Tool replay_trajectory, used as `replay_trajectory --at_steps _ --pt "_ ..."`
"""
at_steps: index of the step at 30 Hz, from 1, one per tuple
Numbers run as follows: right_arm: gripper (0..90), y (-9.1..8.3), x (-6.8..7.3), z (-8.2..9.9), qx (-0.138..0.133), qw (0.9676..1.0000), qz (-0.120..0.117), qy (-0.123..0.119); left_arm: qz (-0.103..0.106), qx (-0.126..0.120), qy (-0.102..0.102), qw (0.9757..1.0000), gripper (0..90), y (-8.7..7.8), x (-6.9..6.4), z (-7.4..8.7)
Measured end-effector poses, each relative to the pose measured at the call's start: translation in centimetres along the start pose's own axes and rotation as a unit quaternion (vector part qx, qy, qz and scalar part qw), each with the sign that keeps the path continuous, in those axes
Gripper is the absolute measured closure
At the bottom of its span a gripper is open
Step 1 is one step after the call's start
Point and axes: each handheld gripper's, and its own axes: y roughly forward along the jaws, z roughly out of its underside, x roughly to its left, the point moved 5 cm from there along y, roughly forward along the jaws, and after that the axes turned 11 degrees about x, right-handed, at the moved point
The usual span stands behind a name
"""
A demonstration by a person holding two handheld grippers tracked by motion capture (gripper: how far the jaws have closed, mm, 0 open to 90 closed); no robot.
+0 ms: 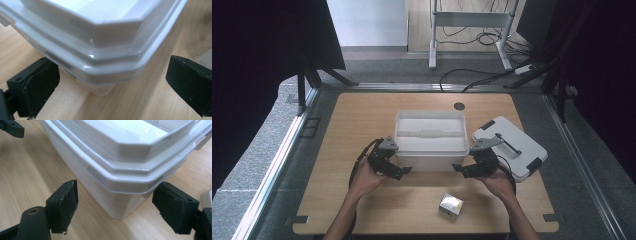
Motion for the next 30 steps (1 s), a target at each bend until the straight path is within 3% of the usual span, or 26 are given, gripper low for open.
replay_trajectory --at_steps 8,12,16,22,26,30 --pt "21.7 -1.3 1.5 1.6 -0.003 1.0000 -0.008 -0.003 0.007 0.000 0.003 1.0000 0.0 -0.7 -2.3 1.1" --pt "22.3 -1.4 1.6 1.8 -0.004 0.9999 -0.009 -0.004 0.008 -0.001 0.002 1.0000 0.0 -0.8 -2.6 1.3" --pt "22.8 -1.5 1.5 1.8 -0.009 0.9999 -0.013 -0.005 0.010 0.003 0.016 0.9998 0.0 -1.2 -2.5 1.3" --pt "14.6 -2.5 1.5 2.8 -0.006 0.9998 0.000 -0.017 -0.006 0.026 0.018 0.9995 0.0 -1.8 -1.1 2.9" --pt "13.0 -2.6 1.1 3.7 -0.005 0.9999 0.004 -0.010 -0.006 0.026 0.007 0.9996 0.0 -2.5 0.3 4.1" --pt "12.7 -2.7 0.5 5.4 0.004 0.9998 0.017 0.008 -0.023 0.029 0.002 0.9993 0.0 -3.6 1.8 4.7"
